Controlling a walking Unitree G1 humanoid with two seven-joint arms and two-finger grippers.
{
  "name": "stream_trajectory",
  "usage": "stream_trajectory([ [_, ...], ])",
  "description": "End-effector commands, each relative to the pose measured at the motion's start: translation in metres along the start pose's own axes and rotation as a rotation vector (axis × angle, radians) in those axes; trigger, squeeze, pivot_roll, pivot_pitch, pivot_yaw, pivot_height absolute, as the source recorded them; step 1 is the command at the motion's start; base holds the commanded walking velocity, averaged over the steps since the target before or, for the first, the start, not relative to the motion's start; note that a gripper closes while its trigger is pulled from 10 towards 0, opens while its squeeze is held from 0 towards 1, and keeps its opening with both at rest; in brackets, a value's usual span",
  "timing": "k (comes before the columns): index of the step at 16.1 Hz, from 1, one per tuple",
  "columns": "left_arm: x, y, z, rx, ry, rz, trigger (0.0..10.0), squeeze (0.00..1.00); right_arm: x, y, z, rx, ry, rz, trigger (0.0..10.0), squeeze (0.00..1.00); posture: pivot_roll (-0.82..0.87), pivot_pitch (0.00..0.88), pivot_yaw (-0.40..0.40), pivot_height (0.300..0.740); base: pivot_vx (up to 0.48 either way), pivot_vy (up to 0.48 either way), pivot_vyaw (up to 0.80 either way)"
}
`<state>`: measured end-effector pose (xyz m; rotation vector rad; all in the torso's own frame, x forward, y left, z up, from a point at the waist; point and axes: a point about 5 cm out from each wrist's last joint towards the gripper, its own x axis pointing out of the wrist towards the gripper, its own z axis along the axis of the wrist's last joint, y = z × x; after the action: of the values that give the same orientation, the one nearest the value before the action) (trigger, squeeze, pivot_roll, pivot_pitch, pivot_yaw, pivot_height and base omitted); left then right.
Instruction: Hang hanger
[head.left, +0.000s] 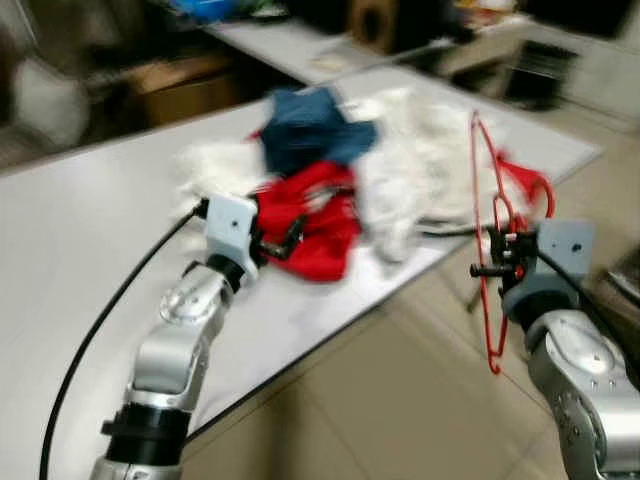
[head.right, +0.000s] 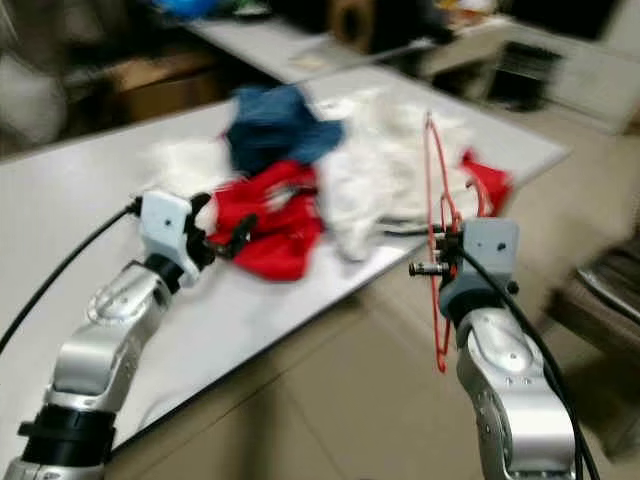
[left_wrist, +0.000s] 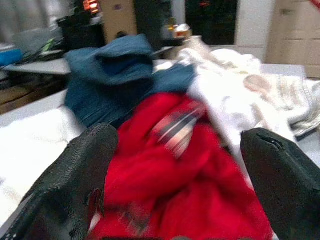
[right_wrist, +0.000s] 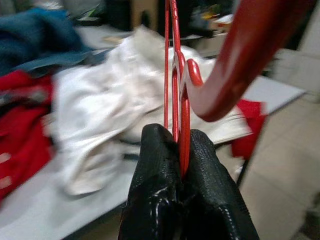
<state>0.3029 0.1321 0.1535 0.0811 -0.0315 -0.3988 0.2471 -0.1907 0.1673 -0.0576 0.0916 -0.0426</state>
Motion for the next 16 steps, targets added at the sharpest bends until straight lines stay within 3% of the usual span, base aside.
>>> stream_trajectory([
  [1, 0.008, -0.003, 0.008, 0.009, -0.03, 0.002, 10.0, 0.24, -0.001, -0.007, 0.002, -0.021, -0.013, -0.024, 10.0, 0.0, -0.19, 0.0, 0.01, 0.74, 0.289, 0.0, -0.41],
  [10, 0.012, 0.009, 0.025, 0.022, -0.127, 0.117, 10.0, 0.24, -0.003, -0.003, 0.005, -0.04, -0.038, 0.031, 10.0, 0.0, -0.2, 0.0, 0.02, 0.74, 0.294, 0.0, 0.0],
  [16, 0.014, 0.005, 0.023, 0.009, -0.118, 0.096, 10.0, 0.24, -0.003, -0.002, 0.005, -0.046, -0.037, 0.037, 10.0, 0.0, -0.2, 0.0, 0.019, 0.74, 0.296, 0.0, 0.0],
])
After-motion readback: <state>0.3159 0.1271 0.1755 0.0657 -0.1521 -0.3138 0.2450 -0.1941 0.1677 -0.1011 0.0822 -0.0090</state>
